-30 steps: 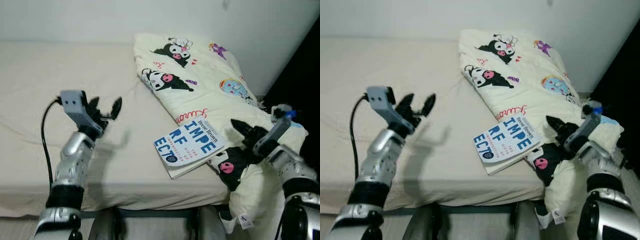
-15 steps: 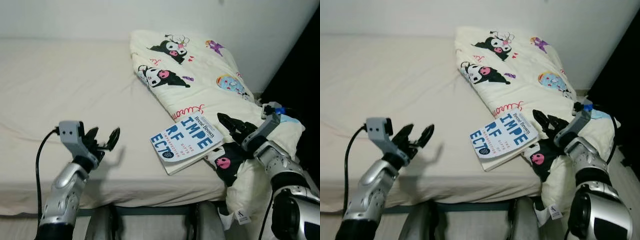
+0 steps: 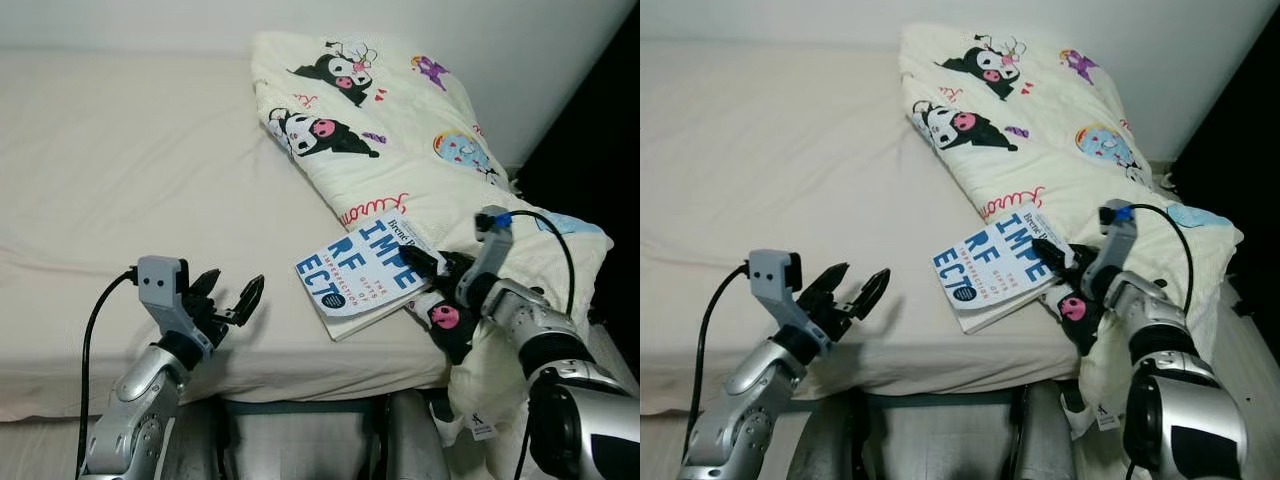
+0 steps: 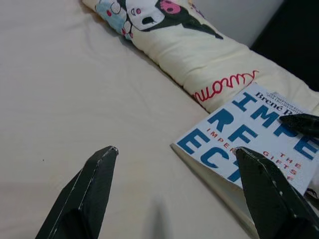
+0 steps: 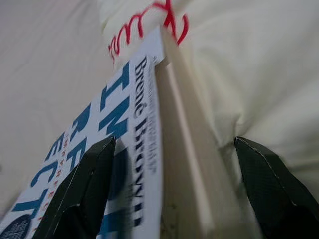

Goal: Clean up the room

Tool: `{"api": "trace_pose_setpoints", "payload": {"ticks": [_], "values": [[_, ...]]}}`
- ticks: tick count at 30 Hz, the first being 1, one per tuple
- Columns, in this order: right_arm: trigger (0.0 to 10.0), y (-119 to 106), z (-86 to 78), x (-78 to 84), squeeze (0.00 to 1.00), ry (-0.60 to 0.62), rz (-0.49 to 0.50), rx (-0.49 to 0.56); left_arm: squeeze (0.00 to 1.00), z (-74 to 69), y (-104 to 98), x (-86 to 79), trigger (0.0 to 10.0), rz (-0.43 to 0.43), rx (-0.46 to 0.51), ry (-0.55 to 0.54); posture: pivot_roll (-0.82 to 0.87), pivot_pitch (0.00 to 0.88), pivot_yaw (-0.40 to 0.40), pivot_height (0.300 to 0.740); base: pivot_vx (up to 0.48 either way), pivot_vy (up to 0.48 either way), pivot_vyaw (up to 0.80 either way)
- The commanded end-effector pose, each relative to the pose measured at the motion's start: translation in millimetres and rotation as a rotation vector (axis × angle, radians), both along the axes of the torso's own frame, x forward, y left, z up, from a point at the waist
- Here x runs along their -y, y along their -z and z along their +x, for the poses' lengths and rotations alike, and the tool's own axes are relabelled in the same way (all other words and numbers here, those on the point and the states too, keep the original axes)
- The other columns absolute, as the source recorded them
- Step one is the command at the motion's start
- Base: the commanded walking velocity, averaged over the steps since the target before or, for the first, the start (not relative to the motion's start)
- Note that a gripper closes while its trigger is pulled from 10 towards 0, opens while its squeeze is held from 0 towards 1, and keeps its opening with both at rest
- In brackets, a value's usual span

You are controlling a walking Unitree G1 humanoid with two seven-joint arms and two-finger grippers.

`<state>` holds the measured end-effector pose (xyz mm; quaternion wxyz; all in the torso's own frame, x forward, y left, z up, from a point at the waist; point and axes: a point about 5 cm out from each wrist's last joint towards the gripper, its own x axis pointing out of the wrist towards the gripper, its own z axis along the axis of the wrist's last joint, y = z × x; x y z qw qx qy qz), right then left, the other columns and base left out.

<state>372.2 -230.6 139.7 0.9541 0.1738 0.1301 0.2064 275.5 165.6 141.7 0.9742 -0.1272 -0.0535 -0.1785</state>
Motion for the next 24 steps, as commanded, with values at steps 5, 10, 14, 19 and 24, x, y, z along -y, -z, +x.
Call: {"api": "trace_pose_setpoints", "payload": {"ticks": [5, 10, 14, 19, 24], "values": [[0.0, 11.6, -3.0, -2.4, 0.00, -0.026, -0.072, -0.088, 0.00, -5.2, 3.5, 2.6, 10.0, -0.008, -0.031, 0.003, 0.09, 0.311, -0.086, 0.530, 0.000, 0.000, 0.00], [0.0, 10.0, -3.9, 6.4, 0.00, 0.016, -0.065, -0.079, 0.00, -5.1, 4.3, 9.2, 10.0, -0.020, -0.042, 0.016, 0.08, 0.293, -0.085, 0.530, 0.000, 0.000, 0.00], [0.0, 5.6, -3.9, 9.0, 0.00, 0.015, -0.015, -0.045, 0.00, -1.2, 2.3, 12.6, 10.0, -0.036, -0.039, 0.025, 0.07, 0.269, -0.084, 0.530, 0.000, 0.000, 0.00], [0.0, -6.6, -4.7, 4.4, 0.00, -0.100, 0.085, 0.049, 0.00, 7.2, -2.8, 13.6, 10.0, -0.103, -0.034, 0.035, 0.07, 0.243, -0.084, 0.530, 0.000, 0.000, 0.00], [0.0, -19.0, -6.5, 2.6, 0.00, -0.193, 0.149, 0.124, 0.00, 12.2, -8.1, 12.0, 10.0, -0.201, -0.031, 0.053, 0.06, 0.212, -0.084, 0.530, 0.000, 0.000, 0.00]]}}
